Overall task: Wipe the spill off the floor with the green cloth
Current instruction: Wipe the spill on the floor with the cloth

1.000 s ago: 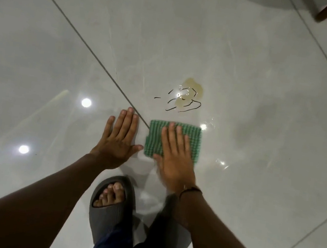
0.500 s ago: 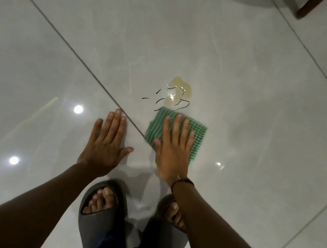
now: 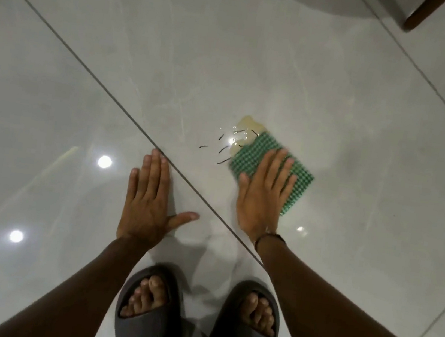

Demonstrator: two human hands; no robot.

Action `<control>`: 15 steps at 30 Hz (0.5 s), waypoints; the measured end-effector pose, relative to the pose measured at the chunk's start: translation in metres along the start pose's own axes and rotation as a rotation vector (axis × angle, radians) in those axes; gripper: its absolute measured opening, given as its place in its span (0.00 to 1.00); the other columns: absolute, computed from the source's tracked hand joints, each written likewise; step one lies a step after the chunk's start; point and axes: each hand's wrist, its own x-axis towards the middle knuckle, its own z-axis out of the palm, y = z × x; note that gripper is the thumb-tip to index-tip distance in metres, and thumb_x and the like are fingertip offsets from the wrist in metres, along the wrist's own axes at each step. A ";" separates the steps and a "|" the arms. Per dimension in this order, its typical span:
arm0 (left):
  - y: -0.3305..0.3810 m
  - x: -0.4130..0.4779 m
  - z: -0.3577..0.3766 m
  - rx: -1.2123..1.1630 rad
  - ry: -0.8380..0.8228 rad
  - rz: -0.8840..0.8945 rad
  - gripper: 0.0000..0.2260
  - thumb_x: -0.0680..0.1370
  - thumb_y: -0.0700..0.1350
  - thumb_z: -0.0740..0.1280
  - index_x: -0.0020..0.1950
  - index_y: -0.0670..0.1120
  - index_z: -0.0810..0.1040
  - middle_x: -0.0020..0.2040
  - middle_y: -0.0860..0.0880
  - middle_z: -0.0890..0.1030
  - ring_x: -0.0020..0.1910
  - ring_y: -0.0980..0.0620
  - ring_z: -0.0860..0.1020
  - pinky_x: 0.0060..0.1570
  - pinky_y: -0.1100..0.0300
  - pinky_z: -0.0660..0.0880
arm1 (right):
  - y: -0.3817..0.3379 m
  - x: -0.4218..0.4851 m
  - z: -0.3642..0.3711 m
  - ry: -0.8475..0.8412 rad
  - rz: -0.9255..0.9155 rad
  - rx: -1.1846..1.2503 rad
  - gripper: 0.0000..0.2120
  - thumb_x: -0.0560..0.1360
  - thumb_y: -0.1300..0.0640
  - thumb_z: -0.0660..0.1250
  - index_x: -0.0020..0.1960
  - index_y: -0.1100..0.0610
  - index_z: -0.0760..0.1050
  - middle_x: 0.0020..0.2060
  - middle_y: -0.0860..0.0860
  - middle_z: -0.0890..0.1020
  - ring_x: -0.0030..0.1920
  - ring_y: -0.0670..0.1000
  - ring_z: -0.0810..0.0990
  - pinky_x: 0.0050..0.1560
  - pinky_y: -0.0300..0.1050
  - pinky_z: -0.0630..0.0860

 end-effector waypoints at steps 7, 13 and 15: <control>-0.019 0.015 -0.011 -0.004 -0.027 -0.051 0.62 0.73 0.84 0.53 0.89 0.41 0.37 0.90 0.40 0.38 0.90 0.40 0.39 0.87 0.35 0.44 | 0.137 -0.045 -0.027 -0.199 -0.096 -0.131 0.37 0.84 0.41 0.42 0.89 0.58 0.45 0.89 0.60 0.44 0.89 0.65 0.45 0.87 0.68 0.47; -0.023 0.017 -0.001 -0.036 -0.048 -0.050 0.68 0.67 0.88 0.56 0.89 0.41 0.37 0.90 0.41 0.36 0.90 0.41 0.38 0.86 0.35 0.41 | 0.016 0.046 -0.030 -0.007 0.164 0.033 0.33 0.89 0.46 0.51 0.89 0.56 0.47 0.88 0.62 0.47 0.88 0.66 0.47 0.86 0.66 0.47; -0.022 0.018 -0.006 -0.044 -0.084 -0.051 0.71 0.64 0.89 0.56 0.89 0.41 0.37 0.90 0.40 0.36 0.90 0.40 0.38 0.86 0.34 0.42 | -0.011 0.021 -0.014 -0.052 -0.170 -0.025 0.33 0.89 0.46 0.51 0.89 0.54 0.45 0.89 0.60 0.44 0.89 0.65 0.43 0.87 0.67 0.43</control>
